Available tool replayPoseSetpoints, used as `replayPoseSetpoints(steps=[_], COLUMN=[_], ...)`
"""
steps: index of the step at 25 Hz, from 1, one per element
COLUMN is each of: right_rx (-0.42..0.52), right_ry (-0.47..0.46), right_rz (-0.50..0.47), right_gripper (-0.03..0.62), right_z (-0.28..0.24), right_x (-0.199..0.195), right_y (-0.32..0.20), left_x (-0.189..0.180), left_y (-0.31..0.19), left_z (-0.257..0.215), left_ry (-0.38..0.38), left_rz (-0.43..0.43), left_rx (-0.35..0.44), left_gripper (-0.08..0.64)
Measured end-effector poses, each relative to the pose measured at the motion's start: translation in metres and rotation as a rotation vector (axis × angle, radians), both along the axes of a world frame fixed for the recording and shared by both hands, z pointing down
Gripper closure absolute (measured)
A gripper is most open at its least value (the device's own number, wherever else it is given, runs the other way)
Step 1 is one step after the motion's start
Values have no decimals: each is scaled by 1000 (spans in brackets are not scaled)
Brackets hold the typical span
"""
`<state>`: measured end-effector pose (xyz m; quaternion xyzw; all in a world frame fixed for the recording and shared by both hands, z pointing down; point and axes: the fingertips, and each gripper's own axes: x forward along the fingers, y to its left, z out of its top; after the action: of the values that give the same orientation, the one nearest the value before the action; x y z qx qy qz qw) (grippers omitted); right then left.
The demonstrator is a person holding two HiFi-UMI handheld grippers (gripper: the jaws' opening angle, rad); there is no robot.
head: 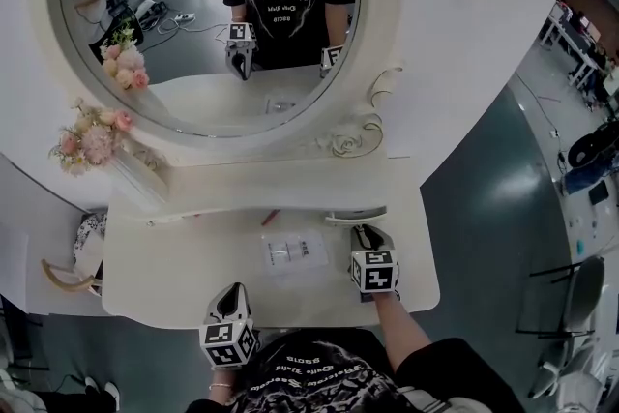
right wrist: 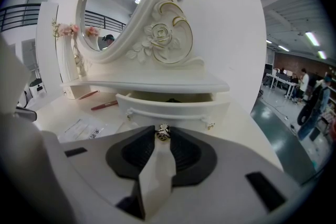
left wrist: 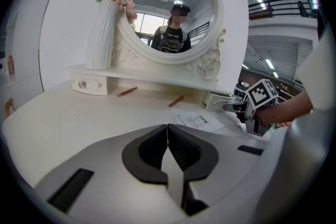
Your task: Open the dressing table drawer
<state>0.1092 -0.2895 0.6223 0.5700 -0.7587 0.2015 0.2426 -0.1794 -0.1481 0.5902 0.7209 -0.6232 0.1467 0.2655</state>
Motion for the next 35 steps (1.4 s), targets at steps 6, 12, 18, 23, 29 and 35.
replayPoseSetpoints(steps=[6,12,18,23,29,35], right_rx=[0,0,-2,-5,-2,2], right_ry=[-4,-11,-20,-20,-24,-23], right_rz=[2,7,19,23,28,23], right_gripper=[494,494,494,494,494,494], right_z=[0,0,1,1,0,1], right_x=[0,-1,0,0,-2,-3], right_y=[2,5,7,10,12,14], left_x=[-1,-2,-2,-2,-4,-4], left_y=[1,1,1,2,3,5], left_z=[0,0,2,2,2,3], left_ry=[4,4,3,5,6,5], left_rz=[-6,-8,-9,-15,-18,-19], left_rx=[1,1,-2,-2,0,-4], left_gripper=[543,543,543,543,543,543])
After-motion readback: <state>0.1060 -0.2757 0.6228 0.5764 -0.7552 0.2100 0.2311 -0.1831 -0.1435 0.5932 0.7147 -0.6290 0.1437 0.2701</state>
